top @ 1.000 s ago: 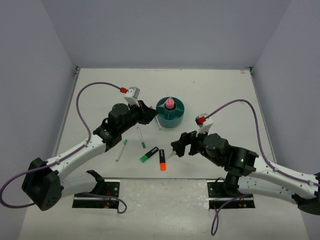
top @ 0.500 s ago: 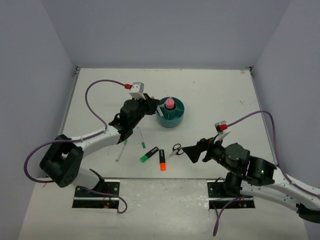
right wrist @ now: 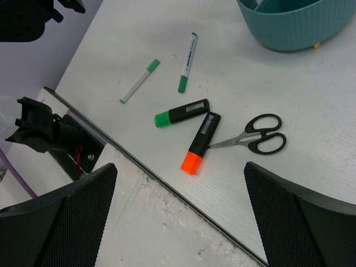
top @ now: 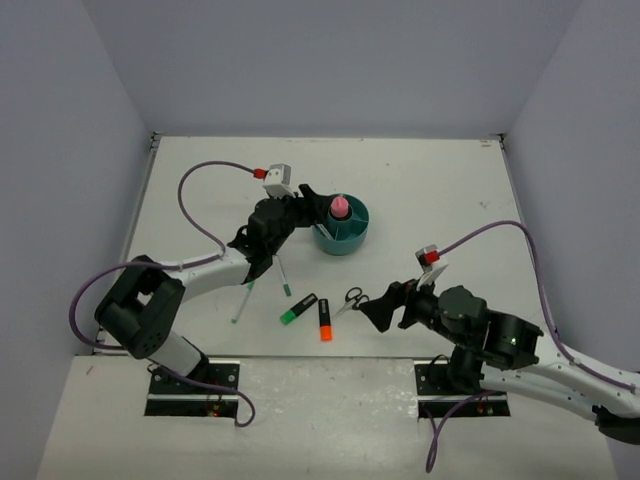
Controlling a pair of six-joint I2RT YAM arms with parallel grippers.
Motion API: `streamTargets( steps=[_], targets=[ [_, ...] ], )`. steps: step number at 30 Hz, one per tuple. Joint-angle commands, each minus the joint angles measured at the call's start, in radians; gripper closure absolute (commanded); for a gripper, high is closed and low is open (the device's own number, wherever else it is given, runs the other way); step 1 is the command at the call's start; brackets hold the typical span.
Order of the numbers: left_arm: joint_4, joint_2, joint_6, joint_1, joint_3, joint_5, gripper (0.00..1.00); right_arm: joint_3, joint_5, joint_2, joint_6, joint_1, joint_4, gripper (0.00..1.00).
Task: Sort the stationery into containers
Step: Place the pen in the storage box, then pick up the pen from the center of the board.
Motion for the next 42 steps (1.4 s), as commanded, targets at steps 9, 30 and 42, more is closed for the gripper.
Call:
streamTargets(
  steps=[9, 30, 42],
  targets=[
    [-0.484, -0.418, -0.030, 0.001, 0.101, -0.230, 0.00, 0.152, 0.003, 0.465, 0.053, 0.001, 0.008, 0.01],
    [-1.326, -1.198, 0.048, 0.001, 0.141, -0.401, 0.00, 1.026, -0.002, 1.571, -0.078, 0.003, -0.179, 0.50],
    [-1.300, -1.230, 0.081, 0.002, 0.048, -0.384, 0.00, 1.073, -0.049, 1.722, -0.090, -0.059, -0.191, 0.56]
  ],
)
